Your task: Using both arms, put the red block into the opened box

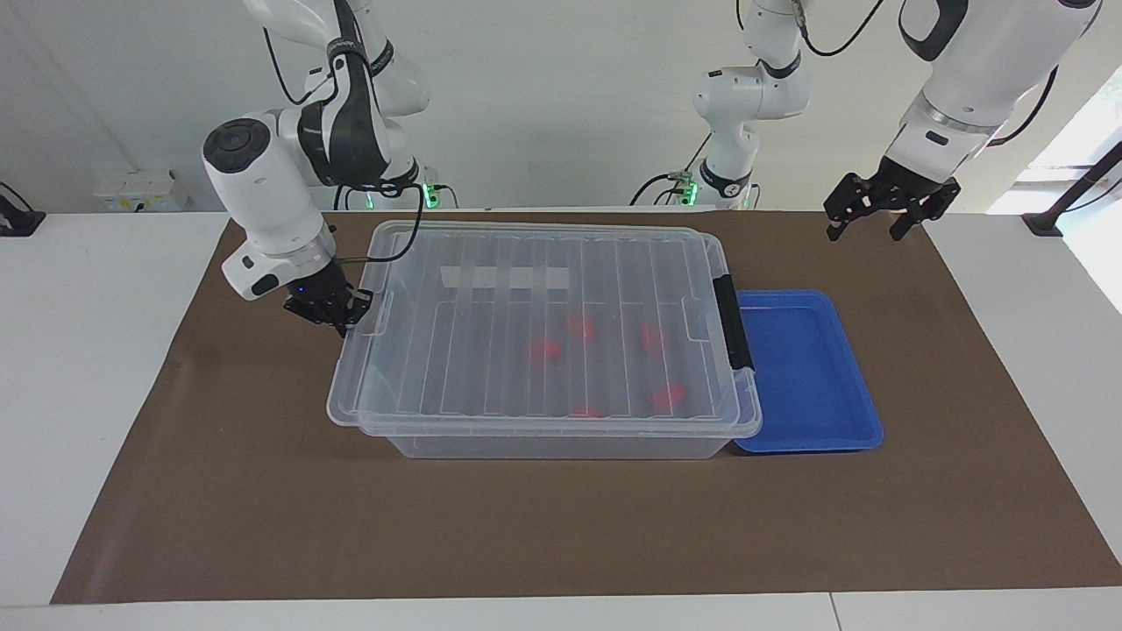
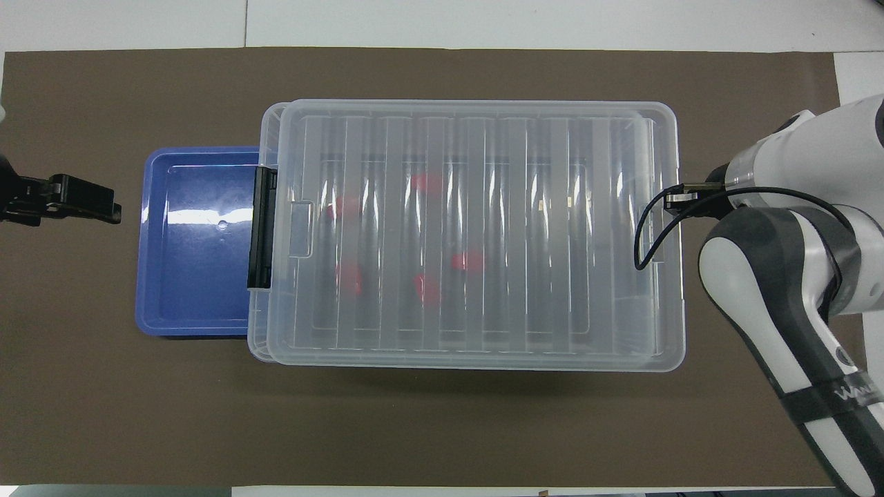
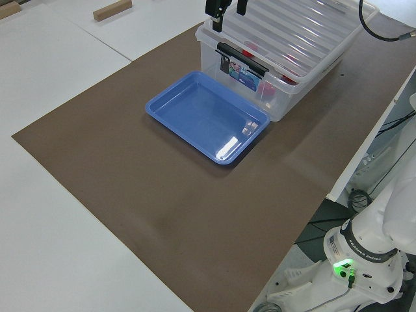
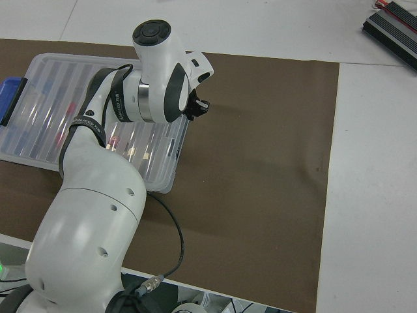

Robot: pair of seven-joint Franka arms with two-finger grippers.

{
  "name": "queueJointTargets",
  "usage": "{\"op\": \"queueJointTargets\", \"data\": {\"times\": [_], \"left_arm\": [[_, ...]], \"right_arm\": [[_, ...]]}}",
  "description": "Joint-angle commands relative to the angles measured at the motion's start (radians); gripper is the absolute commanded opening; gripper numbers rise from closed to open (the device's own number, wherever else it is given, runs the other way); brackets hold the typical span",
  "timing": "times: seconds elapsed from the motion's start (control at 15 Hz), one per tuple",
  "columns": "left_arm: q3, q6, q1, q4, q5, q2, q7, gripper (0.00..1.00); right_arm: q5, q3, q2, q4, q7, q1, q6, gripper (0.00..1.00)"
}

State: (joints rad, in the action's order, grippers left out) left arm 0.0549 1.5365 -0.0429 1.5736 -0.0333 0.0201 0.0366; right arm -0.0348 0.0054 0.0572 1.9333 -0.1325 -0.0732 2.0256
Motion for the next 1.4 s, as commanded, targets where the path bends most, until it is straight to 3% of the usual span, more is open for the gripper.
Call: {"op": "queueJointTargets", "data": {"times": [0.0, 0.4, 0.47, 0.53, 0.6, 1.33], "left_arm": [[0.002, -0.009, 0.009, 0.016, -0.011, 0.017, -0.011, 1.00], [0.002, -0.009, 0.009, 0.016, -0.011, 0.017, -0.011, 1.00], [0.002, -0.009, 0.009, 0.014, -0.011, 0.017, -0.011, 1.00], [0.002, -0.009, 0.009, 0.016, -0.011, 0.017, -0.011, 1.00], [0.002, -0.009, 0.009, 0.016, -0.011, 0.017, -0.011, 1.00], [0.002, -0.009, 0.009, 0.016, -0.011, 0.017, -0.009, 1.00]], "right_arm": [[-0.020, 0.016, -0.019, 0.036, -0.033, 0.004, 0.036, 0.00], [-0.022, 0.030, -0.019, 0.038, -0.042, 0.004, 0.035, 0.00], [-0.022, 0.030, -0.019, 0.035, -0.041, 0.006, 0.030, 0.07], [-0.020, 0.028, -0.014, 0.026, -0.036, 0.006, 0.018, 0.24], [-0.020, 0.028, -0.011, 0.015, -0.032, 0.006, 0.005, 0.50], [0.013, -0.067, -0.017, -0.189, 0.136, 0.016, -0.264, 1.00]]}}
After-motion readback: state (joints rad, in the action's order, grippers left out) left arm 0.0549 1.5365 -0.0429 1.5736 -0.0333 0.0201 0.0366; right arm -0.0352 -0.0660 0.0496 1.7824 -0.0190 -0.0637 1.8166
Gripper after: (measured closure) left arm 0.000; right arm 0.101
